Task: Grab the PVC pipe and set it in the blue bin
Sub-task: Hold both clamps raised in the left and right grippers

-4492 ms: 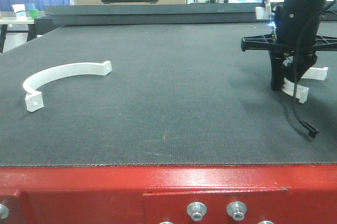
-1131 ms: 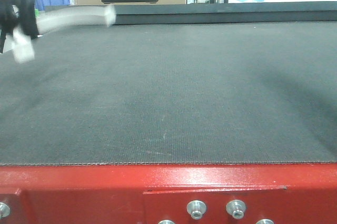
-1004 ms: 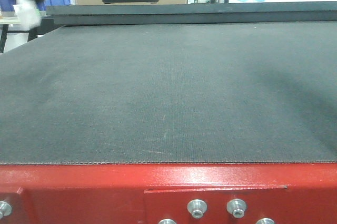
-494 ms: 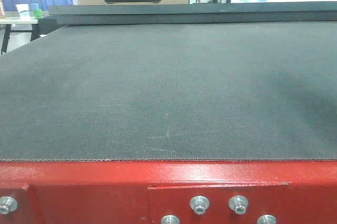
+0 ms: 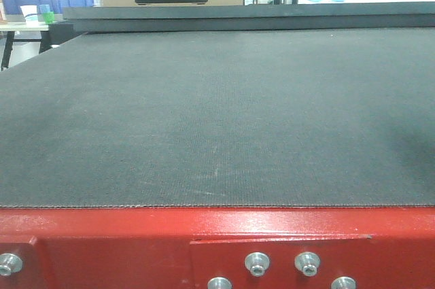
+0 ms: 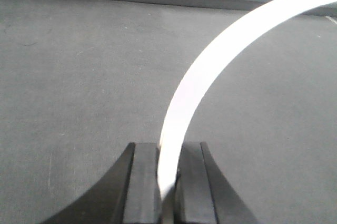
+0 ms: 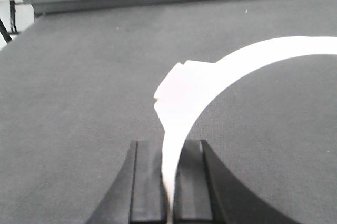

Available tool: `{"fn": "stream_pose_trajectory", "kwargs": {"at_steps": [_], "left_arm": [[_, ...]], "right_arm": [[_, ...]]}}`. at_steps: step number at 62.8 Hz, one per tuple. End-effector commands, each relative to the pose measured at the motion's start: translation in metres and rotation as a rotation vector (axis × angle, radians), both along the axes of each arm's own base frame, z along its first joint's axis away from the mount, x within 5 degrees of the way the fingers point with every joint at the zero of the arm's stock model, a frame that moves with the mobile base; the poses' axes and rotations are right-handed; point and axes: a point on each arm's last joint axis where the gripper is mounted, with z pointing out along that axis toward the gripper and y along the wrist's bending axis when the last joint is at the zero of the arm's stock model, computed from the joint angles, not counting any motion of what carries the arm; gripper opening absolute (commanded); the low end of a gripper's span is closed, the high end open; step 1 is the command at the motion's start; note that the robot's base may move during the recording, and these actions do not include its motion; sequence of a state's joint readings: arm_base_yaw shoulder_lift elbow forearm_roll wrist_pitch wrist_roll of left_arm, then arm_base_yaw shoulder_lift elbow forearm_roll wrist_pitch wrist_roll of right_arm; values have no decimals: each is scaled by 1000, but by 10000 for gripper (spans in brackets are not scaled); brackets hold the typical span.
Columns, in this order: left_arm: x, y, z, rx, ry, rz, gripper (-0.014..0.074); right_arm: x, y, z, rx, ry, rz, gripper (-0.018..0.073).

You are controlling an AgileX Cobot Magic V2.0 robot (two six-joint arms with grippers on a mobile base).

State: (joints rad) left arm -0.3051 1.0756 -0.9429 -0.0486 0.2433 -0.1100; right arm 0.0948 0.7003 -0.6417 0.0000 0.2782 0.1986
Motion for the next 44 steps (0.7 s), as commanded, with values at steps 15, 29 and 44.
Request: {"fn": "stream_pose_trajectory", "kwargs": {"at_steps": [15, 29, 44], "left_arm": [[-68, 21, -9, -72, -178, 2, -111], [-97, 30, 7, -116, -312, 3, -111], [-123, 40, 16, -32, -394, 3, -111]], "right_arm": [[-45, -5, 16, -8, -159, 0, -168], [-50, -5, 22, -2, -220, -1, -168], [-50, -5, 23, -1, -235, -1, -168]]}}
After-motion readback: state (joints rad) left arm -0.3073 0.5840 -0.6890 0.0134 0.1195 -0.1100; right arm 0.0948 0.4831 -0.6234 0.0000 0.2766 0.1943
